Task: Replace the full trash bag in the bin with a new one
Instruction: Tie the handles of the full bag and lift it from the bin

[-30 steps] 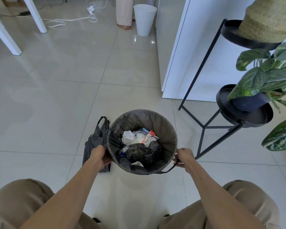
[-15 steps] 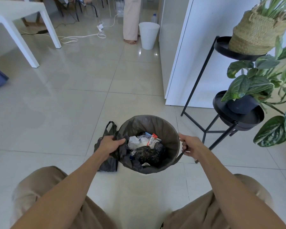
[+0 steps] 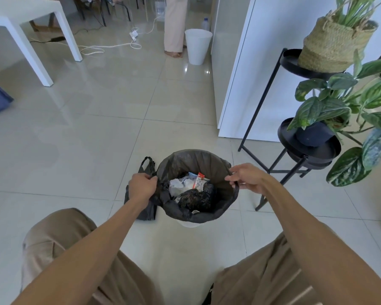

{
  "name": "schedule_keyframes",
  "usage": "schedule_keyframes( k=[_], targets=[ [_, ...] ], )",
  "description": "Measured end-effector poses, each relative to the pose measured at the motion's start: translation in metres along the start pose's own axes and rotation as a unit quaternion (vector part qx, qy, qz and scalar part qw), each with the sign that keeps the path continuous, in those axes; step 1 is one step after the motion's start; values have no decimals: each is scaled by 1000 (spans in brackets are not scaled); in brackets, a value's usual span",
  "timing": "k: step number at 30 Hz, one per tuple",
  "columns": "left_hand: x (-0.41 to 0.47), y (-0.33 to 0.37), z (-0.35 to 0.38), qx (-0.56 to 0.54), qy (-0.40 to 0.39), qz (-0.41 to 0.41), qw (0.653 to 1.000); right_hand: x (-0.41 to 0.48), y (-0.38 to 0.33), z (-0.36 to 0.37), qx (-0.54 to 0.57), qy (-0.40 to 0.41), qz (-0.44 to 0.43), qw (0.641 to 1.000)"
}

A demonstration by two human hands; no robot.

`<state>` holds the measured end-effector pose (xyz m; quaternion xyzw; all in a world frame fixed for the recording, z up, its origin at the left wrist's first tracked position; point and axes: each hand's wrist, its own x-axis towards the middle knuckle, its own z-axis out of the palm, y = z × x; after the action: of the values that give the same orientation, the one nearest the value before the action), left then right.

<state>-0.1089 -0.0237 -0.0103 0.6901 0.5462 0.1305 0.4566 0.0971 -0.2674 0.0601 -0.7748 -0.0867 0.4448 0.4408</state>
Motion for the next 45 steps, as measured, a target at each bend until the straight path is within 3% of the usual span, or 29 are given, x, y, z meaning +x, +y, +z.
schedule_keyframes(
  k=[3,6,12,15,20,22,26,31,38,42,45],
  targets=[
    [1,7,-5,-57,2,-40,998,-1,-8,1,63,35,-20,997],
    [0,12,-11,-76,-6,-58,995,-4,-9,9,207,23,-54,977],
    [-1,18,-20,-253,21,-74,964,-8,3,19,319,-82,-120,937],
    [-12,26,-25,-284,-15,-48,957,-5,-1,21,292,-81,-126,945],
    [-18,41,-31,-129,-119,-17,984,-5,-2,23,297,-80,-122,944],
    [-16,43,-35,-114,-135,-22,984,-5,1,25,251,-50,-91,962],
    [-23,53,-41,-210,-135,-23,968,-9,-1,23,82,31,-49,995],
    [-42,69,-47,-291,-91,66,950,-27,-30,29,10,98,-166,981],
    [-63,96,-51,-215,-66,161,961,-47,-45,33,116,14,-229,966],
    [-70,99,-59,-159,-91,179,967,-60,-47,25,93,-61,-222,969],
    [-73,107,-63,-204,-125,174,955,-65,-56,24,72,-26,-232,970]
  ],
)
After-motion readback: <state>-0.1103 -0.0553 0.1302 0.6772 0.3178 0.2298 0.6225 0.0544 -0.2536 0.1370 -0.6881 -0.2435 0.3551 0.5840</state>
